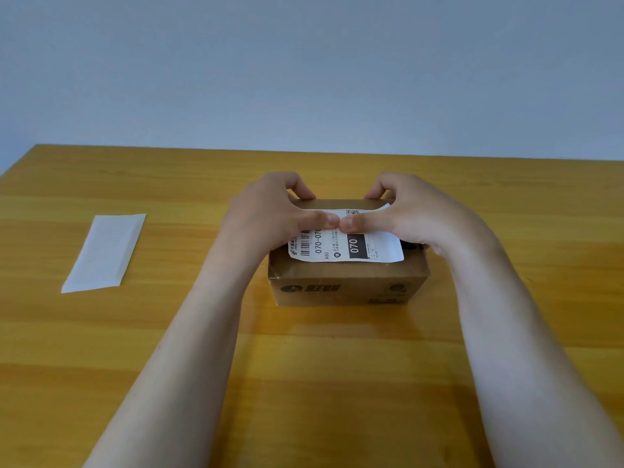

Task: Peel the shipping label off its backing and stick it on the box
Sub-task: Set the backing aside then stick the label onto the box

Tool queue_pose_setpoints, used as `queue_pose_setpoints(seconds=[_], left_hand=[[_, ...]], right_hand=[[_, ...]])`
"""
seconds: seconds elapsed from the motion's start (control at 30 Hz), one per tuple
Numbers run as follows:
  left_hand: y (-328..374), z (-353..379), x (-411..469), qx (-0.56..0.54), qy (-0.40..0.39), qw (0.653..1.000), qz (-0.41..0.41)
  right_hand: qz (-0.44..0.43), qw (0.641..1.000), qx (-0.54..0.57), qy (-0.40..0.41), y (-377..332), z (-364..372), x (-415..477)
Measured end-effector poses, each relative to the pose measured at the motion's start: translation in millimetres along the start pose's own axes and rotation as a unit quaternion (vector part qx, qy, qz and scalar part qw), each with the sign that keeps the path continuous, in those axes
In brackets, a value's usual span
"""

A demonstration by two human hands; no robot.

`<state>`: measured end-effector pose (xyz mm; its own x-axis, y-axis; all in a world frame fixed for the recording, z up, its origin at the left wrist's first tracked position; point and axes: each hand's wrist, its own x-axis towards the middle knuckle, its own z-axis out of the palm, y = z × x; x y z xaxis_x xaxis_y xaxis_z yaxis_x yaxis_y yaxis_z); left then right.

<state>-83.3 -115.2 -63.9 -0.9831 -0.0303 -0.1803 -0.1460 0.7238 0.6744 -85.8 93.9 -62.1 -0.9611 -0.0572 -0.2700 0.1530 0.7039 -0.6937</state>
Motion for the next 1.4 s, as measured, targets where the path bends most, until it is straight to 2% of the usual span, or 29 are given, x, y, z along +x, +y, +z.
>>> queue_pose_setpoints(seconds=[0.7,0.8,0.93,1.03,1.4], left_hand=[[-5.8,5.9,5.0,-0.009,0.045,0.999,0.009],[-5.7,5.2,4.3,-0.032,0.052,0.998,0.013],[-2.7,5.8,0.4,-0.058,0.04,0.997,0.038],[-0.8,5.1,-0.8,-0.043,0.031,0.997,0.048],[-7.7,7.1,6.0,-0.123,0.044,0.991,0.028]], right_hand=[[-0.009,0.999,-0.004,0.039,-0.7,3.7,2.5],[-0.009,0.999,-0.007,0.037,0.0,1.9,3.0],[0.02,0.998,0.049,0.021,0.1,-2.3,1.3],[0.016,1.0,0.02,0.009,-1.2,-1.9,1.0],[-0.019,0.998,0.016,0.057,7.6,-0.1,9.5]])
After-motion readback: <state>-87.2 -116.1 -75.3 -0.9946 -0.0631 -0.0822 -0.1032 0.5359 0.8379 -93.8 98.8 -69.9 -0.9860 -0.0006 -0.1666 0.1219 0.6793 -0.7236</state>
